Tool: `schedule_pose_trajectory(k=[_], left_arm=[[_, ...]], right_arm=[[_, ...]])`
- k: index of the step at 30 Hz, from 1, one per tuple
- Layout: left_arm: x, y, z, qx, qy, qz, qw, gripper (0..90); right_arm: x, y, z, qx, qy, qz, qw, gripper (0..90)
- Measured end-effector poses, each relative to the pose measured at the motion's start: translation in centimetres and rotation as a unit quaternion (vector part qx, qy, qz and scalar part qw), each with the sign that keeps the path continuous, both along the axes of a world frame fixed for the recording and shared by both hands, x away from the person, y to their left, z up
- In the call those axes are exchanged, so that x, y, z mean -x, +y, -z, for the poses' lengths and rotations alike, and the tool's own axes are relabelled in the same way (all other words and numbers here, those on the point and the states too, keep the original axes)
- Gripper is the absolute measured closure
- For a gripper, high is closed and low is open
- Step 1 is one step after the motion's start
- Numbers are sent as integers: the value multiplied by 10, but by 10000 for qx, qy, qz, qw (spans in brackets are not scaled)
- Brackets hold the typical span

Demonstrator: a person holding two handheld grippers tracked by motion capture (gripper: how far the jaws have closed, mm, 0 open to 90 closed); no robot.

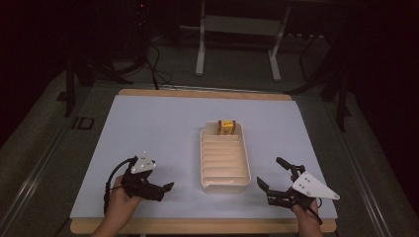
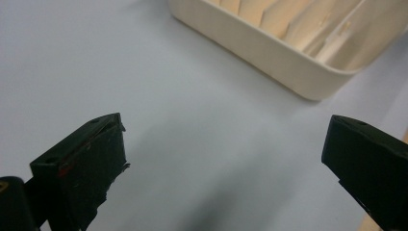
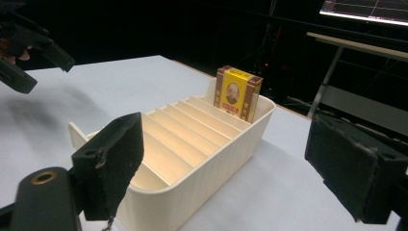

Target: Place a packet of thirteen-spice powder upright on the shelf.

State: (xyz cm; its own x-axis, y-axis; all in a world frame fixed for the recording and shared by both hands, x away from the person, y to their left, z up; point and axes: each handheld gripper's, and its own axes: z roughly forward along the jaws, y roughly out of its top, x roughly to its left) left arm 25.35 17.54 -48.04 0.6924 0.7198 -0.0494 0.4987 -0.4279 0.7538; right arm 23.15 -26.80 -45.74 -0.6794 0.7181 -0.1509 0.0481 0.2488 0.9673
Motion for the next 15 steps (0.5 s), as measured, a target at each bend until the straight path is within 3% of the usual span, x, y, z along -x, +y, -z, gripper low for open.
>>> schedule_pose_trajectory(k=[5,15], left_arm=[[1,3,4,-191,-186,-97,9996,17],[-2,3,8,-48,-157,-84,9998,17]], right_arm=[[-1,1,1,31,12,-9,10000,136],[-2,1,2,46,43,-23,10000,135]])
